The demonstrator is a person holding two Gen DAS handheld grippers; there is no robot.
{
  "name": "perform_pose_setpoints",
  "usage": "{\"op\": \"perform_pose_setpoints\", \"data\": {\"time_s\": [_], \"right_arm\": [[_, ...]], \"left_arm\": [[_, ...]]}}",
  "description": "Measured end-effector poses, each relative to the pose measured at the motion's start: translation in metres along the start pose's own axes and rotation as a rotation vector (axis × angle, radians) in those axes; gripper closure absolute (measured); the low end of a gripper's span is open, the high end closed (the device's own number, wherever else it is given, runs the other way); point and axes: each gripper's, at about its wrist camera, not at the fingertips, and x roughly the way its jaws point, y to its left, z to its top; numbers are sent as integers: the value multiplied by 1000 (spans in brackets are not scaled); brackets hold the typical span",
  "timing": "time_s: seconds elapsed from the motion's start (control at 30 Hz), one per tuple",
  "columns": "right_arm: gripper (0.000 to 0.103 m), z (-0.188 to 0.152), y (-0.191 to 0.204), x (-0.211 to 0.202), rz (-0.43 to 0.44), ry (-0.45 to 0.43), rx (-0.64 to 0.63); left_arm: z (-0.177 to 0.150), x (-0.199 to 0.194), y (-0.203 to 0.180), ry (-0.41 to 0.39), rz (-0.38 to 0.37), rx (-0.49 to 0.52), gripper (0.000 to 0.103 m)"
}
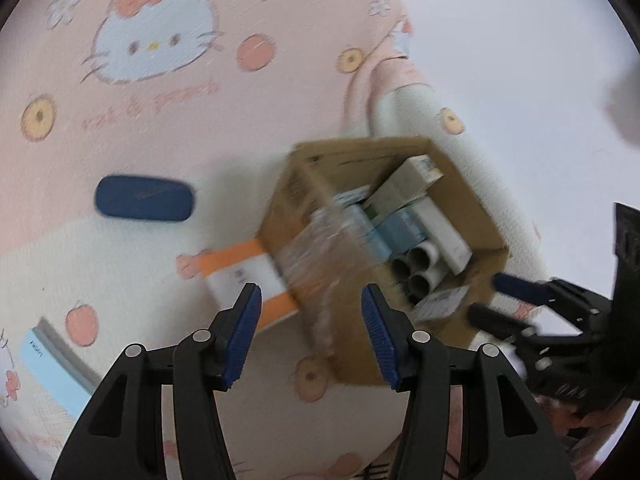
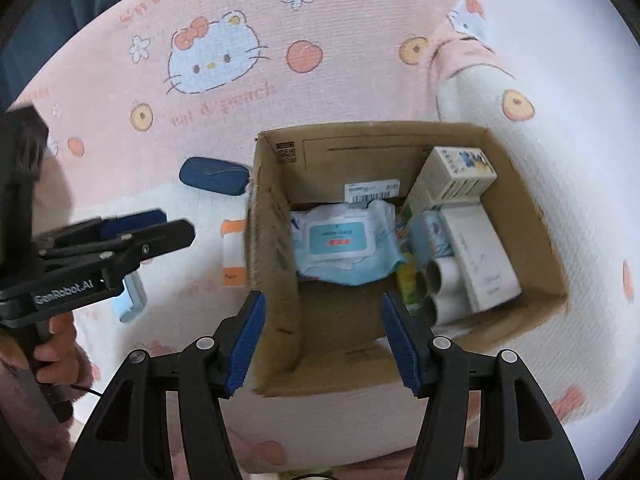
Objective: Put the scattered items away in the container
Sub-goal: 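Withdraw the right gripper from the box toward the orange-white tissue pack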
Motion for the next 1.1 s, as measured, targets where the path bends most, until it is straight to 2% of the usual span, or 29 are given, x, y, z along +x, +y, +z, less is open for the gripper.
{"op": "perform_pose_setpoints", "data": {"time_s": [0.1,0.3,0.47,0.6,0.73,0.87,0.93,1.0,1.07,1.1], "right_arm": [[46,-4,14,-8,-33,-27,30],[40,-1,53,-12,9,-70,3],[40,10,97,11,30,-61,-87],[40,10,126,43,41,-12,-145],[40,-4,146,80,12,76,-192],[40,-22,153,114,-40,123,-204],[44,-31,154,131,-85,152,-197],[75,-40,156,144,-136,170,-218],[80,-44,155,154,-183,182,-225],[80,-46,154,159,-187,182,-219]], "left_arm": [[-7,-1,32,16,5,-32,47],[-14,-5,83,4,-1,-129,47],[-23,-4,106,7,59,-126,47],[-29,3,115,8,89,-91,47],[-32,19,126,12,41,-72,47],[-28,43,139,21,-33,-106,47],[-26,52,145,31,-72,-135,47],[-22,63,150,38,-91,-154,48],[-18,73,151,35,-84,-134,58],[-15,77,151,38,-78,-122,59]]}}
